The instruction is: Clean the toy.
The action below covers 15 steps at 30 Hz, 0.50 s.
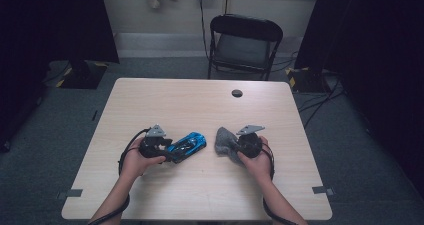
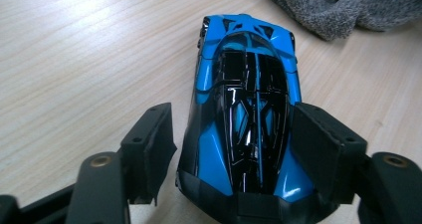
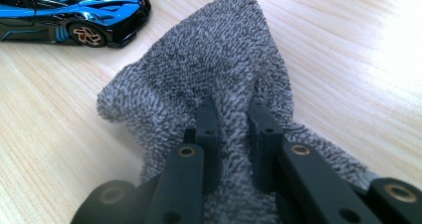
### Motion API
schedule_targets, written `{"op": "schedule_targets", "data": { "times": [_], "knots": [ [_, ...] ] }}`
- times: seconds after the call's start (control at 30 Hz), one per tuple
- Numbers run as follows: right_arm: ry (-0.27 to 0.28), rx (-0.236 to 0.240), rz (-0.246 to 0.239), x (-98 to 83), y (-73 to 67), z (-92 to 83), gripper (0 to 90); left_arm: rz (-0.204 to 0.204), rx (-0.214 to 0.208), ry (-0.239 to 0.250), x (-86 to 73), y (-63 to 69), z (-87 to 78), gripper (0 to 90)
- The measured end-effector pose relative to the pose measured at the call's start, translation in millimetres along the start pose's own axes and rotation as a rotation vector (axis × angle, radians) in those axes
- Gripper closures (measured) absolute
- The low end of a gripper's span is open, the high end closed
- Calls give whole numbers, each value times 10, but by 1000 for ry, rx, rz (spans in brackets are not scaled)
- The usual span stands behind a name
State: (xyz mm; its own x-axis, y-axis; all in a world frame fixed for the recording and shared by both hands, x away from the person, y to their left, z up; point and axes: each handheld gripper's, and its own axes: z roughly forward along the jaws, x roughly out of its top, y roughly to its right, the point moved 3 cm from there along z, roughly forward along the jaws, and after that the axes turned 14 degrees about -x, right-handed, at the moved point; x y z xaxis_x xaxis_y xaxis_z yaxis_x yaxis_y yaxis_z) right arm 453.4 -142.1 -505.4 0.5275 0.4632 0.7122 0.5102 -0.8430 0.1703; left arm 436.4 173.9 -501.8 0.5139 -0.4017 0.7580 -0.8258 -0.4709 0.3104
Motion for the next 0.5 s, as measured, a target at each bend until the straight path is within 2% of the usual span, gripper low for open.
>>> {"op": "schedule_targets", "data": {
  "times": [0.13, 0.33, 0.5],
  "knots": [
    [3, -2, -3, -1, -5, -4, 784, 14, -4, 10, -6, 10, 5, 388],
    [10, -7, -9, 14, -14, -37, 787, 12, -10, 25, -23, 1, -12, 403],
    [41, 17, -18, 77, -29, -157, 788, 12, -2, 13, -9, 15, -10, 405]
  ]
}}
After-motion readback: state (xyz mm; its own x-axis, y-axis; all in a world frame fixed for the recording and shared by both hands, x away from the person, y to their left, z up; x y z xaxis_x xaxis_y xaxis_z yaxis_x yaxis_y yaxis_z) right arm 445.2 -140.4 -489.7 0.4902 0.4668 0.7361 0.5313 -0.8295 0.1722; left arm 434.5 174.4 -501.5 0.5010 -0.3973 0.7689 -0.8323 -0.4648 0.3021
